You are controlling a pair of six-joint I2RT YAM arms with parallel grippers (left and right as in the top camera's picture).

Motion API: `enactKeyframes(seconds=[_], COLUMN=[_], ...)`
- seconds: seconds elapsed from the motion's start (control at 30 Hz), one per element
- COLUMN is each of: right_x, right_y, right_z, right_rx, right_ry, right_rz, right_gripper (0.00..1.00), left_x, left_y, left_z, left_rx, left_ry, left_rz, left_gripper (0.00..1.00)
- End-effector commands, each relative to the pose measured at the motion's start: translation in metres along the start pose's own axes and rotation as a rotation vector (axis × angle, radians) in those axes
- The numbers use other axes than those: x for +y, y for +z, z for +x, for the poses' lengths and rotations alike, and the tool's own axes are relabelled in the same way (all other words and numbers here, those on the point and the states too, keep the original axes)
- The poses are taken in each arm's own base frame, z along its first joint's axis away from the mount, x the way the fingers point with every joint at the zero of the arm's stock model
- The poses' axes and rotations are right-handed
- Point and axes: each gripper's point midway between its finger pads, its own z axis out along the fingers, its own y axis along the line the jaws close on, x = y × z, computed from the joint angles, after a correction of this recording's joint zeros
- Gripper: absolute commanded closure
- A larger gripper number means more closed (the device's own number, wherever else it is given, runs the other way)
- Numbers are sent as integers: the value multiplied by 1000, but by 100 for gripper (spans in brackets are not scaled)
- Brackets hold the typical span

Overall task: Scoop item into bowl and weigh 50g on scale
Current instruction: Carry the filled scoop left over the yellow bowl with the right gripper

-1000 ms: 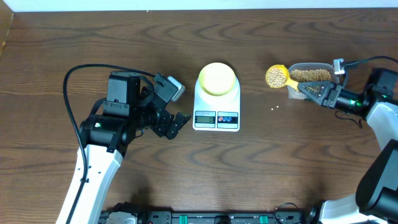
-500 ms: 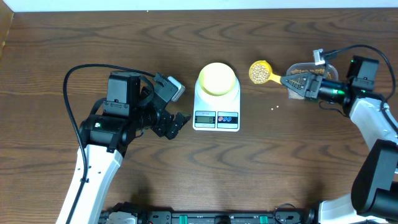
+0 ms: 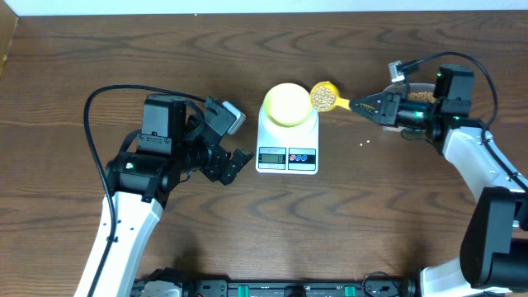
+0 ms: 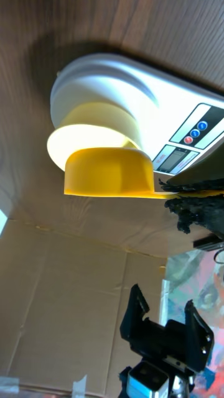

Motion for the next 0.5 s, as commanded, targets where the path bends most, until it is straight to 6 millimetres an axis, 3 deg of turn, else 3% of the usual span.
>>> enactKeyframes(seconds=[0.0, 0.47], right_x=[4, 9], right_y=[11, 40], right_z=[3, 8], right_rx=[19, 33], right_ry=[13, -66], right_rz=[-2, 46], right_gripper=[99, 99], left_x=[-2, -2], left_y=[2, 2], left_z=[1, 1], left_rx=[0, 0], left_ry=[12, 12], left_rz=[15, 15], left_gripper=[11, 11])
